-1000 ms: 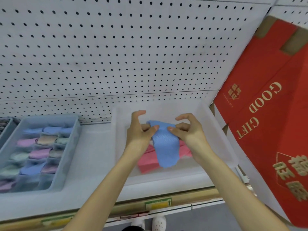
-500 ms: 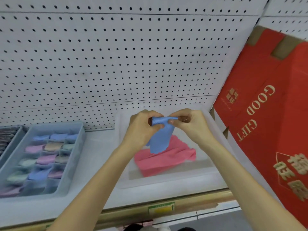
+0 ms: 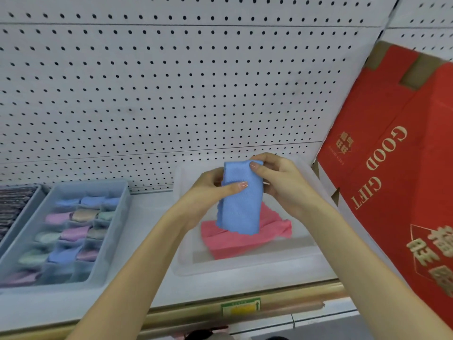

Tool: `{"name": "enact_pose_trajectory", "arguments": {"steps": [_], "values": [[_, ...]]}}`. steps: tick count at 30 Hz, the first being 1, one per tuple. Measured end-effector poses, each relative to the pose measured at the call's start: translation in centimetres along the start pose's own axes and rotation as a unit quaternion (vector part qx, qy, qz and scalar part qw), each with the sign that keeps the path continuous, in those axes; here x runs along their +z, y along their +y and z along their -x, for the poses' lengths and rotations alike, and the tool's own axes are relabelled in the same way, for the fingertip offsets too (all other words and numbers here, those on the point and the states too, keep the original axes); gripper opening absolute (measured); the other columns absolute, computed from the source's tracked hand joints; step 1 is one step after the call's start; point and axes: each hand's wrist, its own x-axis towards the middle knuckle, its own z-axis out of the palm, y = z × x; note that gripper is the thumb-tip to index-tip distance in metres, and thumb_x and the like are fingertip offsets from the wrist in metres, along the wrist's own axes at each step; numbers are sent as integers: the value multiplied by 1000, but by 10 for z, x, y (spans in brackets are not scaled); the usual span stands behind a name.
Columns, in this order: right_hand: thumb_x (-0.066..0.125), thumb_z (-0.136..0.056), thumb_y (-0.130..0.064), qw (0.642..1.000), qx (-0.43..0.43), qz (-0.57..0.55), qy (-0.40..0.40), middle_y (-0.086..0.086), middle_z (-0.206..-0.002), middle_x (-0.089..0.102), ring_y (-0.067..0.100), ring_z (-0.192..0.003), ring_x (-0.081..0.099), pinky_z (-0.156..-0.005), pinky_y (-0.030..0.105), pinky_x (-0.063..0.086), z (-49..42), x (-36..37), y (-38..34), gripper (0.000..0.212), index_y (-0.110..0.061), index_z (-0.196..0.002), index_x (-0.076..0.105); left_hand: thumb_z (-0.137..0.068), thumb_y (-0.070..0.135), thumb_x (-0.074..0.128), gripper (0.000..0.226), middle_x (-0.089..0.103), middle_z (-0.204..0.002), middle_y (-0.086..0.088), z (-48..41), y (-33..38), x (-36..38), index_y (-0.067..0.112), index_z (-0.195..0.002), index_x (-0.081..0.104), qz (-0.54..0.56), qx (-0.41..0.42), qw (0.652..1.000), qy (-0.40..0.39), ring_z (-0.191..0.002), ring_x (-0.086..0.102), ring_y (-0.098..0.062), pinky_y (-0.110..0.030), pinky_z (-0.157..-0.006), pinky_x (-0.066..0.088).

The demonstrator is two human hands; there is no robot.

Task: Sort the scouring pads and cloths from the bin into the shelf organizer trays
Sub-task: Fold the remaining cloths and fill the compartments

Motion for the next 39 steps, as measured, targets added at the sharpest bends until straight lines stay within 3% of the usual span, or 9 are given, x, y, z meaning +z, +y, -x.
{"name": "enact_pose_trajectory", "arguments": {"steps": [3, 9, 15, 20, 25, 29, 32, 35, 39], "values": [[56, -95, -10, 997, 22, -66, 44, 1, -78, 65, 13, -70, 60, -63, 23, 52, -3, 5, 1, 9, -9, -90, 63, -82, 26, 74, 33, 74, -99, -6, 6, -9, 8, 11, -110, 64, 46, -53, 996, -47, -92, 71, -24, -33, -78, 57], [65, -89, -25, 992, 112, -34, 43, 7, -91, 72, 21, -83, 67, -81, 36, 56, 5, 5, 17, 22, -7, -101, 66, -97, 23, 56, 18, 71, -82, 1, 6, -9, 17, 10, -108, 62, 43, -28, 997, 52, -64, 68, -8, -18, -55, 50], [61, -91, -10, 994, 94, 47, 4, 14, -90, 73, 26, -77, 70, -61, 31, 56, 16, 5, 22, 12, -5, -101, 66, -100, 28, 51, 28, 71, -110, -9, 4, -11, 12, 14, -122, 59, 42, -39, 998, 39, -96, 70, -24, -34, -80, 57], [61, -92, -13, 996, 63, 69, 0, 14, -84, 72, 22, -67, 65, -53, 24, 48, 16, 1, 20, 10, -8, -101, 62, -94, 13, 59, 17, 72, -81, -4, 9, -9, 0, 9, -110, 64, 74, -29, 997, 5, -61, 65, -11, -18, -56, 50], [57, -93, -4, 999, 35, -1, 24, 15, -86, 71, 26, -74, 68, -61, 29, 52, 15, 0, 25, 32, -17, -121, 51, -93, 7, 59, 15, 70, -81, -8, 8, -13, 0, 4, -107, 64, 127, -3, 991, 39, -62, 67, -13, -18, -55, 52], [33, -90, 15, 997, 12, -45, -63, 11, -97, 71, 24, -91, 68, -74, 27, 54, 21, -12, 23, 48, -14, -111, 65, -94, 3, 55, 13, 72, -76, 2, 10, -16, -1, 8, -100, 66, 138, 6, 990, 26, -63, 66, -8, -17, -58, 52], [51, -83, 16, 993, -26, 56, -105, 4, -111, 71, 22, -105, 66, -86, 28, 53, 22, -19, 22, 44, -14, -111, 68, -95, 1, 52, 18, 73, -78, 2, 13, -14, -2, 10, -99, 67, 142, 13, 990, 9, -66, 66, -9, -18, -58, 51], [73, -70, -8, 992, -58, 90, -65, -3, -97, 73, 14, -90, 66, -81, 23, 51, 19, -16, 25, 30, -17, -98, 71, -95, -2, 50, 23, 74, -84, -1, 14, -15, 1, 10, -102, 68, 133, 19, 991, -1, -70, 68, -12, -21, -63, 54], [68, -85, -13, 996, -55, 65, 33, 10, -87, 67, 14, -80, 63, -75, 26, 52, 8, -8, 34, 12, -1, -87, 71, -101, 15, 42, 27, 74, -105, 0, 15, -16, 6, 19, -114, 66, 119, 3, 993, -10, -92, 72, -19, -33, -81, 57]]}}
